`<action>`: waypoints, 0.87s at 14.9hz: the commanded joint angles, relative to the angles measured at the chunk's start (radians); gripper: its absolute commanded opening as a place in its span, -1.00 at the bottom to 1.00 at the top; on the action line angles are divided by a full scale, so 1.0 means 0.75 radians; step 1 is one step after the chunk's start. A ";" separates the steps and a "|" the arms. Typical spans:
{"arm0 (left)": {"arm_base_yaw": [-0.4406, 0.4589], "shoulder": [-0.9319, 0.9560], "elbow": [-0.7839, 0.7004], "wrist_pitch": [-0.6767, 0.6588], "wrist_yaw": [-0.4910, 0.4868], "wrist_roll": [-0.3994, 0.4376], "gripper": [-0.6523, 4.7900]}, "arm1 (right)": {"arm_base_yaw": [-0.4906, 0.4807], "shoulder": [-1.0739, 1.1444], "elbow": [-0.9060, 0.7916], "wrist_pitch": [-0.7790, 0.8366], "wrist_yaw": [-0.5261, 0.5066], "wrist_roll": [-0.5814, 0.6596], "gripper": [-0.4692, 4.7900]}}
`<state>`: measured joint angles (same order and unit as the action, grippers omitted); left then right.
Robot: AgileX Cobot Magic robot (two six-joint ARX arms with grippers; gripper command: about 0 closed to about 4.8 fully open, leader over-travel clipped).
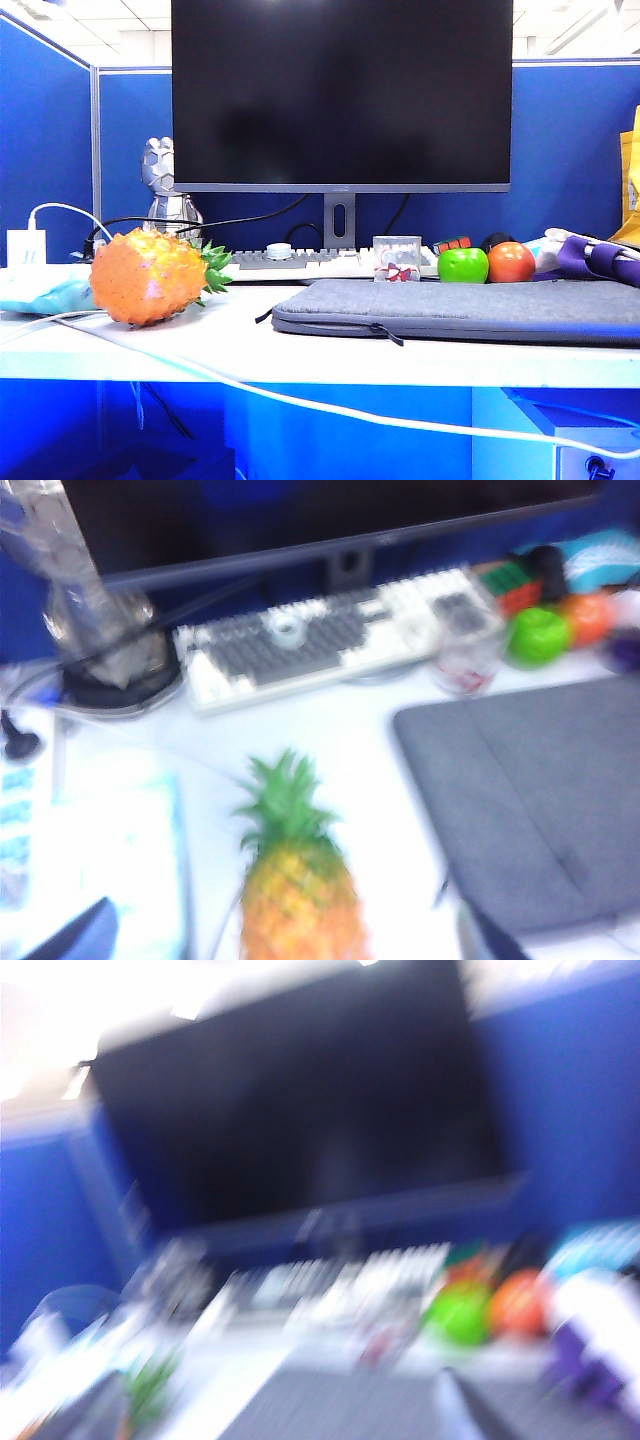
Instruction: Pick up the pineapple and place it above the gray bag.
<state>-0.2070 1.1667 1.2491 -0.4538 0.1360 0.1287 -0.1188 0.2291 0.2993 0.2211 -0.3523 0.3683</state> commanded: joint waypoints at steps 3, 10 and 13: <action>0.000 0.510 0.712 -0.489 -0.071 0.090 1.00 | -0.001 0.429 0.202 0.024 -0.329 -0.038 1.00; -0.015 0.980 1.121 -0.802 -0.018 0.038 0.94 | 0.003 1.139 0.654 -0.069 -0.911 -0.102 1.00; -0.046 1.091 1.176 -0.809 0.057 0.035 0.94 | 0.025 1.335 0.758 -0.124 -1.237 -0.059 1.00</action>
<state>-0.2356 1.9701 2.1159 -1.0687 0.1703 0.1570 -0.1089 1.2213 0.8520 0.1169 -1.1973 0.3069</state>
